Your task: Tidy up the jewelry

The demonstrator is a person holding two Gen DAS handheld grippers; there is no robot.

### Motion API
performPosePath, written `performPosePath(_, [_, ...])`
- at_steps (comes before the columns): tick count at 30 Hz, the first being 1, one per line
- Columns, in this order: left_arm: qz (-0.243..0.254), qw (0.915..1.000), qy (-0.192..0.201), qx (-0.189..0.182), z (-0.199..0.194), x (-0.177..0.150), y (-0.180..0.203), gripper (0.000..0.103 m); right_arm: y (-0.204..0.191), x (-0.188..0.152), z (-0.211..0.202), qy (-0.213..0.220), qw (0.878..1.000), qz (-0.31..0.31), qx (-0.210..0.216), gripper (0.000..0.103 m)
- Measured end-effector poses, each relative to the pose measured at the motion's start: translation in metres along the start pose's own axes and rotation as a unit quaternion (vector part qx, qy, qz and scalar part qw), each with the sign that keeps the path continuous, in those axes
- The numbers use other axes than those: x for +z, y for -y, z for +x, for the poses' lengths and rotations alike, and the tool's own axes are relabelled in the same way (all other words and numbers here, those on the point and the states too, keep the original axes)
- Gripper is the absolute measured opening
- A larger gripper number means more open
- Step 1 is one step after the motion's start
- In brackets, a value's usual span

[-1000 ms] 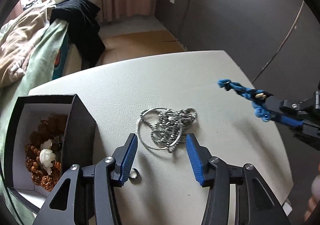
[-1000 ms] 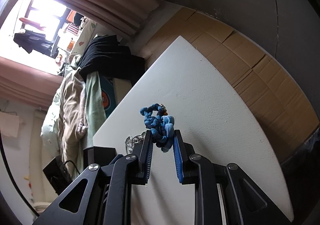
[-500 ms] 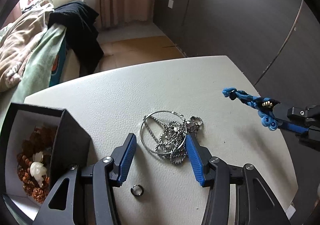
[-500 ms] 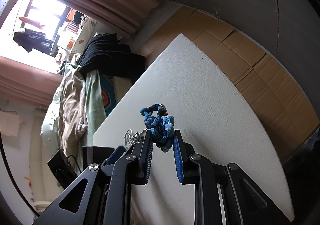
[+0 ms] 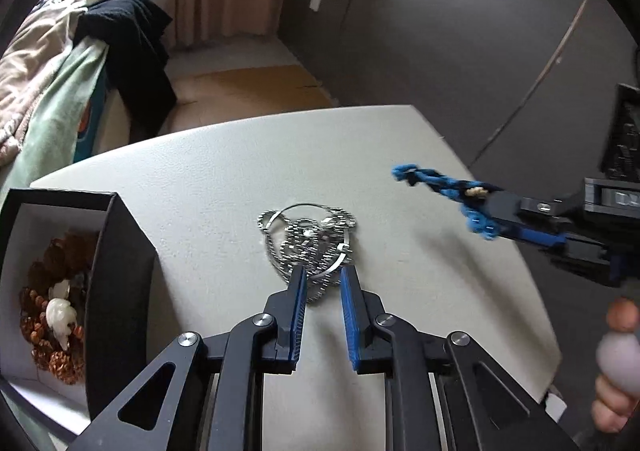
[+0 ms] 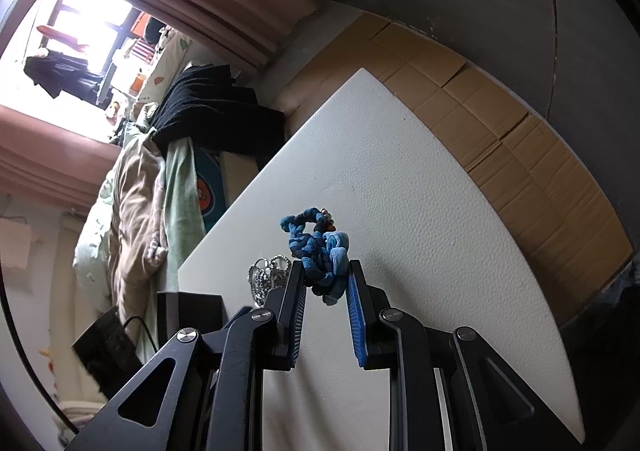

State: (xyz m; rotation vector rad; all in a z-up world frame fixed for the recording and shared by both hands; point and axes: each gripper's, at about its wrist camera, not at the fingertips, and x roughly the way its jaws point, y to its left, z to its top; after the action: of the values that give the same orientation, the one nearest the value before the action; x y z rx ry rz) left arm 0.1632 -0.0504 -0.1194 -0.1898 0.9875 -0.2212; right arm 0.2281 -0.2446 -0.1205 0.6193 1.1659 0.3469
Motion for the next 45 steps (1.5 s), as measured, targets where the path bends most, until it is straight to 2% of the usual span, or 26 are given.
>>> performPosePath(8, [-0.012, 0.9996, 0.014, 0.022, -0.008, 0.008, -0.009, 0.019, -0.003, -0.002, 0.003, -0.002, 1.000, -0.003, 0.003, 0.021])
performPosePath(10, [-0.014, 0.9996, 0.011, 0.024, -0.006, 0.011, -0.010, 0.023, -0.002, -0.001, 0.002, 0.000, 1.000, 0.000, 0.004, 0.021])
performPosePath(12, [-0.015, 0.9996, 0.011, 0.023, -0.004, 0.012, -0.011, 0.034, -0.001, 0.001, 0.001, 0.003, 1.000, 0.006, 0.008, 0.021])
performPosePath(18, [0.004, 0.9989, -0.007, 0.045, -0.003, 0.027, -0.010, 0.034, -0.001, 0.007, -0.003, 0.009, 1.000, 0.015, 0.019, 0.022])
performPosePath(22, [0.031, 0.9978, -0.031, 0.050, 0.001, 0.043, -0.010, 0.034, 0.000, 0.010, -0.010, 0.014, 1.000, 0.013, 0.017, 0.022])
performPosePath(29, [0.088, 0.9895, -0.087, 0.074, 0.022, 0.061, -0.001, 0.034, 0.013, 0.015, -0.021, 0.020, 0.999, 0.026, 0.024, 0.022])
performPosePath(34, [0.134, 0.9772, -0.136, 0.093, 0.044, 0.061, 0.010, 0.034, 0.021, 0.018, -0.031, 0.029, 0.999, 0.033, 0.027, 0.022])
performPosePath(40, [0.155, 0.9684, -0.168, 0.099, 0.062, 0.065, 0.016, 0.035, 0.027, 0.020, -0.036, 0.028, 0.998, 0.038, 0.029, 0.022])
performPosePath(45, [0.122, 0.9743, -0.170, 0.083, 0.066, 0.077, 0.007, 0.032, 0.028, 0.021, -0.036, 0.027, 0.998, 0.040, 0.032, 0.022])
